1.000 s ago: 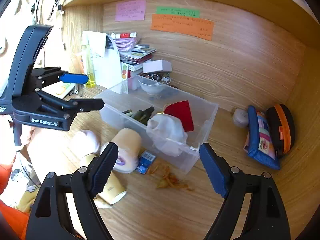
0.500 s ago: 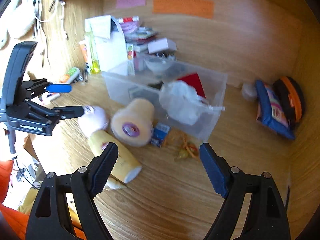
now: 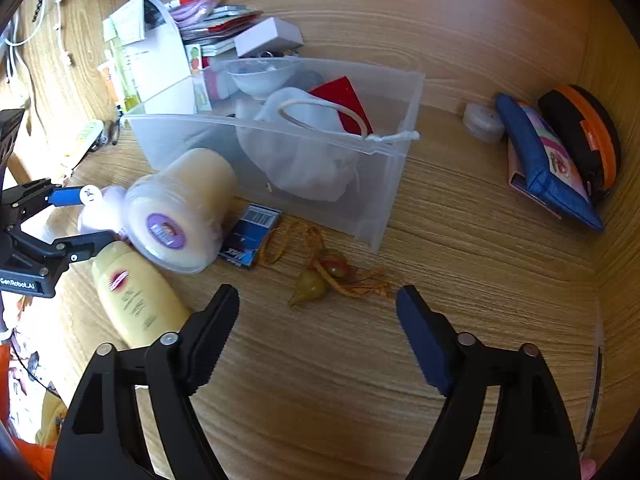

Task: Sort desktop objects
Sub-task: 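Grasp the pink round case with left tool while right tool grasps yellow bead string, then carry the pink case and the bead string over the bin with both tools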

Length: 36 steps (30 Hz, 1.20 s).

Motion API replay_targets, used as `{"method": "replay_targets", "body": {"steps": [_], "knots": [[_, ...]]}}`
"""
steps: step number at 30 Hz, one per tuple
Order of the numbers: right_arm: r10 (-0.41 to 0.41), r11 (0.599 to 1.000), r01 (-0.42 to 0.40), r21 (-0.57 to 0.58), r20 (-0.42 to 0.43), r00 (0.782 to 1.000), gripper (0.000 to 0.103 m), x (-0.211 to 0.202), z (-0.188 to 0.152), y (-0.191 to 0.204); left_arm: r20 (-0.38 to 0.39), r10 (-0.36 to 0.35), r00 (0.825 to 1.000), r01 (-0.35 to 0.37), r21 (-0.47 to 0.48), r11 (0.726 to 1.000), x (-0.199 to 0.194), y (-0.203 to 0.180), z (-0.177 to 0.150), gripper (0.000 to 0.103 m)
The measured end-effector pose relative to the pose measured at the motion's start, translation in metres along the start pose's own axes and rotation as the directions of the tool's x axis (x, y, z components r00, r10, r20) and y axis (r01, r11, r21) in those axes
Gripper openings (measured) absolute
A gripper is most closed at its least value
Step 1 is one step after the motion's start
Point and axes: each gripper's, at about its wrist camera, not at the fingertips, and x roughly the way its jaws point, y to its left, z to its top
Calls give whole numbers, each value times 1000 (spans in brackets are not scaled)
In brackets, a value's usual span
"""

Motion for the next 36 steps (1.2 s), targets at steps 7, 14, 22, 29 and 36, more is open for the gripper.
{"method": "replay_targets", "body": {"steps": [7, 14, 22, 29, 36], "knots": [[11, 1000, -12, -5, -35, 999, 43, 14, 2, 0, 8, -1, 1000, 2, -22, 1000, 6, 7, 3, 86], [-17, 999, 16, -32, -13, 1000, 35, 17, 4, 1, 3, -3, 1000, 3, -16, 1000, 9, 4, 6, 63], [-27, 999, 27, -33, -8, 1000, 15, 21, 10, 2, 11, 25, 1000, -25, -35, 999, 6, 7, 5, 62], [-27, 1000, 27, -14, 25, 999, 15, 6, 3, 0, 30, 30, 999, -28, -49, 998, 0, 9, 4, 62], [-33, 999, 36, -30, 90, 995, 15, -27, 0, 3, 68, 34, 997, -30, -58, 998, -15, 12, 11, 62]]}}
